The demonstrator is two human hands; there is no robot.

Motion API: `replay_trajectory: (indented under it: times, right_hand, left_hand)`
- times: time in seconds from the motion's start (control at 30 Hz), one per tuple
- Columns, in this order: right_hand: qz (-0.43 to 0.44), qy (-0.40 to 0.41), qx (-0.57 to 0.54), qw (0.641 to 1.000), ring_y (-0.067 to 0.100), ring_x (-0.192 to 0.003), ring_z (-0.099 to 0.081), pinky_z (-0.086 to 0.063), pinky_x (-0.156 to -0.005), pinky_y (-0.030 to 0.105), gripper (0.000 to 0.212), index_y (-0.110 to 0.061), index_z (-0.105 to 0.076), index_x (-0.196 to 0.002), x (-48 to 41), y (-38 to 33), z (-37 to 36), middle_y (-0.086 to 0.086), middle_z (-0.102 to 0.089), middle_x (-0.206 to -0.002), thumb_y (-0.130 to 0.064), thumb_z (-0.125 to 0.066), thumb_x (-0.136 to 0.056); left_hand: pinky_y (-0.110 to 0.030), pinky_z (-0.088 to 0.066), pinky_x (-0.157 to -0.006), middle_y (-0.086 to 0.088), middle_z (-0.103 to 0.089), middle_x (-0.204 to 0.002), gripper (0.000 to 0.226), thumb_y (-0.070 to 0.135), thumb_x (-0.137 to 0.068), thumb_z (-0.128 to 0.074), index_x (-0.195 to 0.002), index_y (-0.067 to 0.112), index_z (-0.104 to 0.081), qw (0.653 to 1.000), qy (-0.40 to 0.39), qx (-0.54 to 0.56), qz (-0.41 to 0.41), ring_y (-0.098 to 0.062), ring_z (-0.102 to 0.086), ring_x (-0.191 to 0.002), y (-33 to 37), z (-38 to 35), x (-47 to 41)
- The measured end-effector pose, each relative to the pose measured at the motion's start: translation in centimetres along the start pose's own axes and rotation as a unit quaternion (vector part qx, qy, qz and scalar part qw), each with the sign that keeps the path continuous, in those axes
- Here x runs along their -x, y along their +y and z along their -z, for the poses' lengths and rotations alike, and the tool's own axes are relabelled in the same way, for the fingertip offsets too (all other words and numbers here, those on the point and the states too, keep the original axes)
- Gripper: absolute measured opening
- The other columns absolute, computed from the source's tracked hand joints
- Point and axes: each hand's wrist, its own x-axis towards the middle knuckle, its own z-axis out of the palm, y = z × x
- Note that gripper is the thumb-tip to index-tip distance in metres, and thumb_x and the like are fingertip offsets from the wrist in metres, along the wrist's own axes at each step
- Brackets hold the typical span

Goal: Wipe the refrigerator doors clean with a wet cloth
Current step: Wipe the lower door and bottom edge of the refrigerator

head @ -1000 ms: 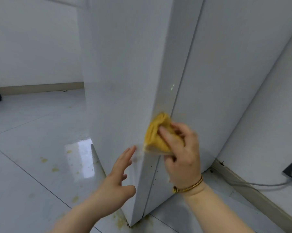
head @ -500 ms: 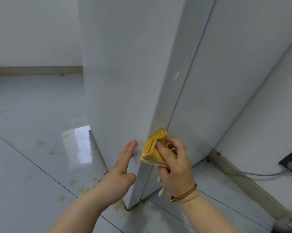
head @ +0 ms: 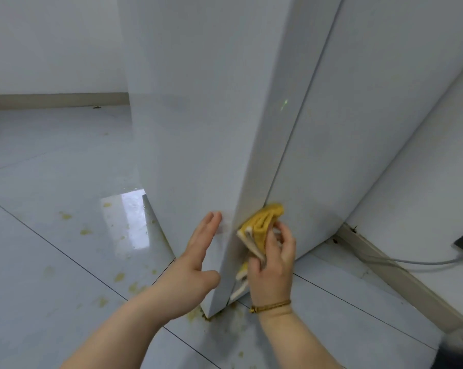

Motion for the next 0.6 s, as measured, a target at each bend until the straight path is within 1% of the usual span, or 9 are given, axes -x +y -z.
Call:
replay_trajectory:
  times: [0.07,0.13,0.2,0.23,0.3,0.4,0.5,0.57,0.6]
  right_hand:
    - [-0.020,-0.055,0.004,0.998,0.014,-0.096,-0.044,-0.033,-0.093,0.008,0.046,-0.022,-0.044,-0.119,1.5,1.2,0.5,0.001,-0.037,-0.116,-0.015,-0.037,-0.074]
    - [-0.013,-0.063,-0.004,0.998,0.013,-0.090,-0.047,-0.030,-0.089,-0.002,0.044,-0.021,-0.050,-0.115,0.9,1.4,1.3,0.005,-0.046,-0.111,-0.014,-0.039,-0.074]
    - [0.010,-0.005,-0.018,1.000,0.014,-0.090,-0.048,-0.031,-0.090,-0.001,0.044,-0.013,-0.055,-0.114,-1.2,0.1,2.0,0.011,-0.053,-0.107,-0.009,-0.040,-0.072]
    - [0.019,0.035,-0.031,0.999,0.015,-0.093,-0.048,-0.032,-0.091,0.001,0.044,-0.012,-0.053,-0.114,-2.5,-1.0,2.0,0.008,-0.052,-0.108,-0.007,-0.039,-0.072]
    - [0.028,0.093,-0.064,0.993,0.017,-0.097,-0.047,-0.033,-0.092,0.004,0.045,-0.013,-0.047,-0.117,-4.5,-3.0,1.4,0.004,-0.047,-0.112,-0.005,-0.040,-0.073]
    - [0.040,0.112,-0.059,0.991,0.021,-0.097,-0.044,-0.035,-0.091,0.012,0.045,-0.015,-0.044,-0.122,-4.7,-4.4,0.1,0.007,-0.037,-0.117,-0.005,-0.043,-0.078]
    - [0.054,0.067,-0.026,0.996,0.022,-0.097,-0.043,-0.034,-0.090,0.015,0.048,-0.026,-0.042,-0.123,-0.8,-3.0,-0.7,0.008,-0.035,-0.118,-0.009,-0.043,-0.079]
    - [0.065,0.004,-0.004,0.998,0.021,-0.096,-0.043,-0.036,-0.088,0.017,0.048,-0.029,-0.038,-0.124,2.3,-1.6,-0.7,0.007,-0.037,-0.116,-0.012,-0.041,-0.080]
    - [0.073,-0.026,0.012,0.997,0.021,-0.095,-0.043,-0.039,-0.086,0.019,0.047,-0.029,-0.041,-0.123,3.5,-1.0,-0.5,0.006,-0.038,-0.116,-0.012,-0.041,-0.079]
  left_hand:
    - [-0.019,-0.014,-0.113,0.043,0.002,-0.137,0.087,-0.009,-0.077,-0.039,-0.118,0.062,-0.010,1.000,-0.002,-0.002,-0.005,0.012,-0.006,-0.135,0.2,0.1,-0.1]
    - [-0.017,-0.014,-0.112,0.042,0.002,-0.136,0.087,-0.011,-0.077,-0.038,-0.117,0.061,-0.010,1.000,-0.003,0.007,-0.006,0.012,-0.007,-0.135,0.3,0.0,-0.1]
    - [-0.013,-0.015,-0.108,0.044,0.002,-0.135,0.082,0.004,-0.068,-0.041,-0.117,0.062,-0.012,1.000,-0.003,0.018,-0.005,0.016,-0.009,-0.133,0.3,-0.2,-0.1]
    - [-0.011,-0.017,-0.107,0.045,0.001,-0.136,0.082,0.009,-0.061,-0.038,-0.117,0.063,-0.013,1.000,-0.002,0.022,-0.004,0.017,-0.010,-0.132,0.2,-0.2,-0.1]
    - [-0.009,-0.021,-0.104,0.042,-0.002,-0.140,0.084,0.010,-0.055,-0.036,-0.117,0.063,-0.016,1.000,-0.001,0.030,0.003,0.017,-0.012,-0.132,0.0,0.0,-0.2]
    - [-0.004,-0.027,-0.098,0.039,-0.006,-0.143,0.086,0.009,-0.055,-0.037,-0.119,0.063,-0.019,0.999,-0.008,0.041,0.005,0.016,-0.014,-0.132,-0.3,0.4,-0.1]
    - [-0.010,-0.025,-0.104,0.038,-0.009,-0.143,0.086,0.007,-0.055,-0.039,-0.116,0.065,-0.020,0.999,-0.010,0.052,-0.002,0.020,-0.015,-0.129,-0.5,0.4,-0.2]
    - [-0.004,-0.028,-0.100,0.040,-0.007,-0.142,0.084,0.000,-0.065,-0.043,-0.114,0.065,-0.021,0.998,-0.008,0.061,-0.005,0.022,-0.016,-0.126,-0.6,0.2,-0.2]
    - [0.000,-0.029,-0.095,0.040,-0.006,-0.142,0.086,-0.007,-0.071,-0.043,-0.114,0.064,-0.021,0.998,-0.009,0.063,-0.008,0.021,-0.016,-0.126,-0.5,0.1,-0.2]
